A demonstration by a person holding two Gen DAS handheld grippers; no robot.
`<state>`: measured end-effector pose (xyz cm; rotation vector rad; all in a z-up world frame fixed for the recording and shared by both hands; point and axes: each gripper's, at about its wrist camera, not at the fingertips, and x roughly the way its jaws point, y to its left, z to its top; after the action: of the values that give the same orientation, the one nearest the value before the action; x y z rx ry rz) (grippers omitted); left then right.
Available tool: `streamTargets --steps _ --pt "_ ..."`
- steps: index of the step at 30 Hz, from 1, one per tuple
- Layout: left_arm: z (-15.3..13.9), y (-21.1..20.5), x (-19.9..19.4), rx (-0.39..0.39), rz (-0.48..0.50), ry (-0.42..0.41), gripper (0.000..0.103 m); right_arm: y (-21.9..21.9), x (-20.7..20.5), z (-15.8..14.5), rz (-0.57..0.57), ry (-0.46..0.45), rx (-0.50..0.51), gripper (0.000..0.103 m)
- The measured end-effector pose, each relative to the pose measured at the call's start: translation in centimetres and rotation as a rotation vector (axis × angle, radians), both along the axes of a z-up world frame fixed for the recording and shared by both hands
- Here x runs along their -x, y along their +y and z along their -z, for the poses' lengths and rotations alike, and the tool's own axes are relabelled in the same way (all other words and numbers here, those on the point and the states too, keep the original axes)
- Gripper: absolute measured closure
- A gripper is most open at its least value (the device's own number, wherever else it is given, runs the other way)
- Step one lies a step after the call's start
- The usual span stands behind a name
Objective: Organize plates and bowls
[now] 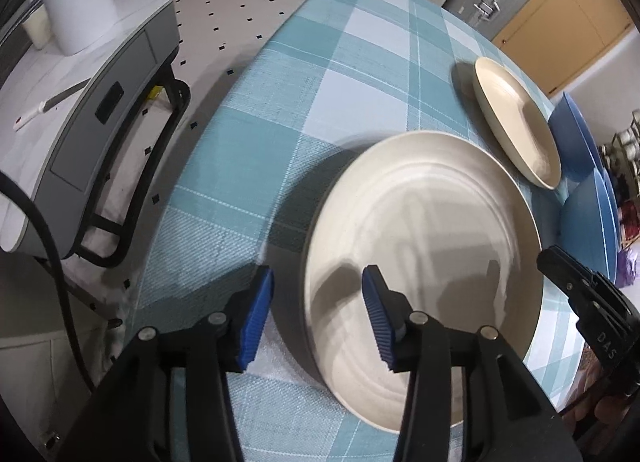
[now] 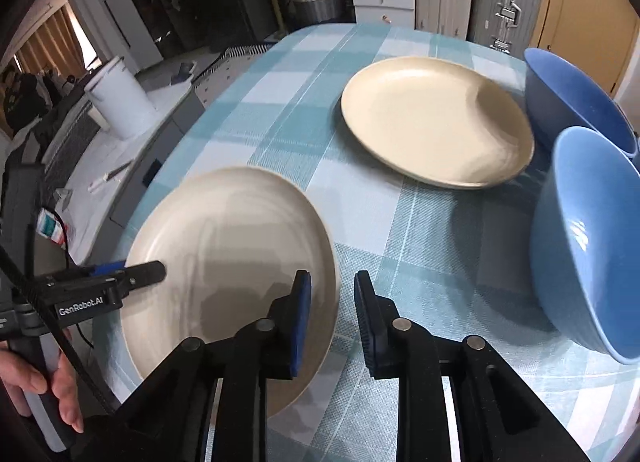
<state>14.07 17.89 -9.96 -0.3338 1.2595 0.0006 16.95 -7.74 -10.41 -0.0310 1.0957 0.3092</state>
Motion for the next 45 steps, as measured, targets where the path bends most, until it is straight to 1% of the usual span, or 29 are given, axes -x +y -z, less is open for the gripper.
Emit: streamTargets --steps 3,4,6,8,11,12,13,15,17,18,19,21,23,25,28,30,32,34,36,39,42,45 --pt "-0.1 0.4 0.2 0.014 -0.012 0.013 0.056 -0.3 0.7 -0.7 0.01 -0.038 0.011 0.075" --pt "-0.2 0.6 0.4 0.022 -0.019 0.022 0.056 -0.5 1.1 -1.1 0.012 -0.059 0.009 0.075" --pt "-0.7 0.8 0.7 0.041 -0.021 0.011 0.056 -0.9 2.1 -2.3 0.023 -0.126 0.011 0.075" --pt "-1.6 0.8 1.2 0.038 -0.023 -0.021 0.055 -1.4 3.4 -3.7 0.029 -0.197 -0.016 0.075" --pt "-3.5 0.3 2.2 0.003 -0.02 -0.088 0.055 -2.0 5.3 -5.5 0.026 -0.282 -0.045 0.074" --pt "-4.3 -0.1 2.7 -0.007 -0.011 -0.118 0.055 -2.1 5.9 -6.0 0.022 -0.306 -0.052 0.069" --pt "-5.1 -0.6 3.1 -0.021 0.002 -0.151 0.055 -2.3 6.6 -6.6 0.019 -0.333 -0.058 0.062" --pt "-6.7 -1.8 4.1 -0.048 0.023 -0.22 0.055 -3.0 8.3 -7.6 0.015 -0.392 -0.076 0.052" --pt "-8.3 -3.2 5.2 -0.066 0.051 -0.291 0.054 -3.8 9.8 -8.3 0.019 -0.451 -0.096 0.051" --pt "-8.9 -3.8 5.5 -0.071 0.062 -0.316 0.053 -4.3 10.4 -8.6 0.027 -0.475 -0.102 0.048" --pt "-9.5 -4.4 5.9 -0.075 0.074 -0.343 0.053 -4.8 11.0 -8.8 0.038 -0.487 -0.11 0.043" --pt "-10.7 -5.8 6.8 -0.082 0.099 -0.4 0.053 -5.9 11.7 -9.2 0.063 -0.489 -0.14 0.039" --pt "-11.8 -7.1 7.4 -0.093 0.119 -0.448 0.053 -7.5 12.4 -9.4 0.103 -0.491 -0.178 0.039" --pt "-12.4 -8.2 7.7 -0.102 0.132 -0.477 0.053 -8.6 12.9 -9.5 0.117 -0.501 -0.187 0.039" --pt "-13.5 -9.5 8.3 -0.123 0.141 -0.529 0.053 -9.8 13.4 -9.0 0.128 -0.509 -0.148 0.039" --pt "-14.3 -10.5 9.2 -0.144 0.146 -0.589 0.053 -10.9 13.8 -8.6 0.138 -0.508 -0.141 0.039" --pt "-15.0 -11.4 10.2 -0.176 0.148 -0.663 0.053 -12.0 14.1 -8.4 0.153 -0.508 -0.151 0.035" --pt "-15.5 -12.4 11.2 -0.206 0.146 -0.75 0.053 -13.0 14.6 -8.4 0.17 -0.521 -0.171 0.024" --pt "-15.7 -13.2 12.0 -0.213 0.14 -0.807 0.052 -13.7 14.9 -8.2 0.183 -0.538 -0.173 0.023" --pt "-15.6 -13.8 12.5 -0.183 0.141 -0.839 0.052 -14.2 15.4 -8.1 0.182 -0.546 -0.163 0.023" --pt "-15.3 -14.4 12.8 -0.198 0.142 -0.864 0.052 -14.1 15.9 -8.2 0.164 -0.559 -0.153 0.022" --pt "-14.8 -14.5 13.1 -0.207 0.136 -0.88 0.051 -14.1 16.4 -8.5 0.168 -0.59 -0.161 0.016"
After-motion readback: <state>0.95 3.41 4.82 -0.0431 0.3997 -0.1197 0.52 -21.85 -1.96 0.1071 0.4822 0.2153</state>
